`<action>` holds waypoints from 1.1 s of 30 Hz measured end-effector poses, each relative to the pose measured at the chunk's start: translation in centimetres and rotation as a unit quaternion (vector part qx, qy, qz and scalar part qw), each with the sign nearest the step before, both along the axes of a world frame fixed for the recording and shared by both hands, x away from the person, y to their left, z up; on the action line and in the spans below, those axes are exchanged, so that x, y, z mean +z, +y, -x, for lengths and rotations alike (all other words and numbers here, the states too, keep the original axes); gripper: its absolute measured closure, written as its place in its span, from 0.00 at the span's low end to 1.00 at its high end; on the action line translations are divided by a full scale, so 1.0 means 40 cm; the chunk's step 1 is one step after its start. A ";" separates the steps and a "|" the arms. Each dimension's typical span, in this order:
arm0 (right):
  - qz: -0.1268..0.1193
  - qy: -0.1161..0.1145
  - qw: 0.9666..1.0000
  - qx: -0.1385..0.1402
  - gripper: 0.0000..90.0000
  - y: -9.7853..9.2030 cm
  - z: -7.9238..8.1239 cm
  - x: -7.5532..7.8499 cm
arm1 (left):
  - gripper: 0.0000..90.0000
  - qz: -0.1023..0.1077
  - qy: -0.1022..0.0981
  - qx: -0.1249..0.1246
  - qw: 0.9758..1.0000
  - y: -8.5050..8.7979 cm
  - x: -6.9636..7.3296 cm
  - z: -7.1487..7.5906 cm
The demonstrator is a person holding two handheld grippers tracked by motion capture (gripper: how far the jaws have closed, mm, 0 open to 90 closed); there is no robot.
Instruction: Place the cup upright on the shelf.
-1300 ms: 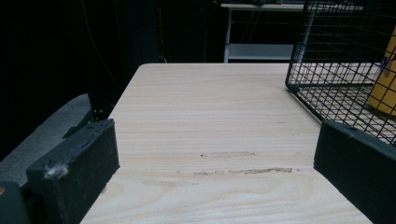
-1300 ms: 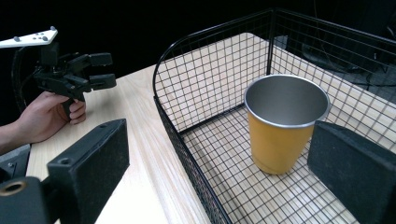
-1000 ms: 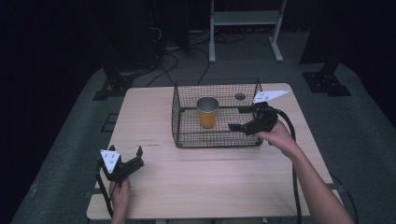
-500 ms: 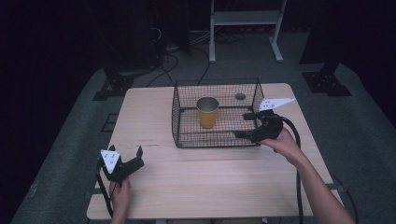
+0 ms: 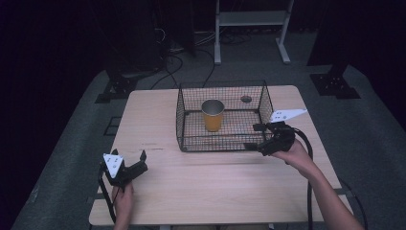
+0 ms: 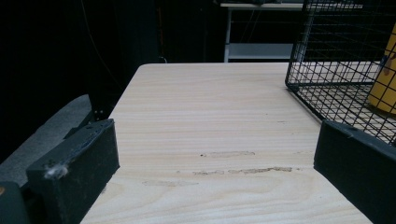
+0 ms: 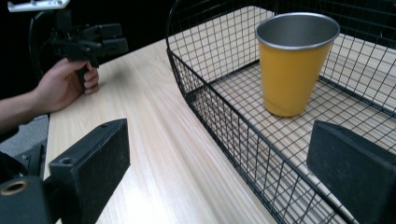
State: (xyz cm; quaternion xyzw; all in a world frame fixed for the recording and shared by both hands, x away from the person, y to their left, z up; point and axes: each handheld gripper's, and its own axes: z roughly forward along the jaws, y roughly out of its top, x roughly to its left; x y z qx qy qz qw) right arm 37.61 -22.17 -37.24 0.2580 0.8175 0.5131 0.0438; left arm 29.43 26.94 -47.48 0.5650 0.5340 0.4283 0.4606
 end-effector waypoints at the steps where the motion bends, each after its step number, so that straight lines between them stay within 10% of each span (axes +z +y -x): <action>1: 0.002 0.000 1.000 0.000 0.06 -0.001 0.002 -0.002 | 0.00 0.000 0.000 0.000 1.000 0.000 0.000 0.000; 33: -0.008 0.019 1.000 -0.010 0.06 -0.080 0.082 -0.075 | 0.00 0.000 0.000 0.001 1.000 0.000 0.000 0.000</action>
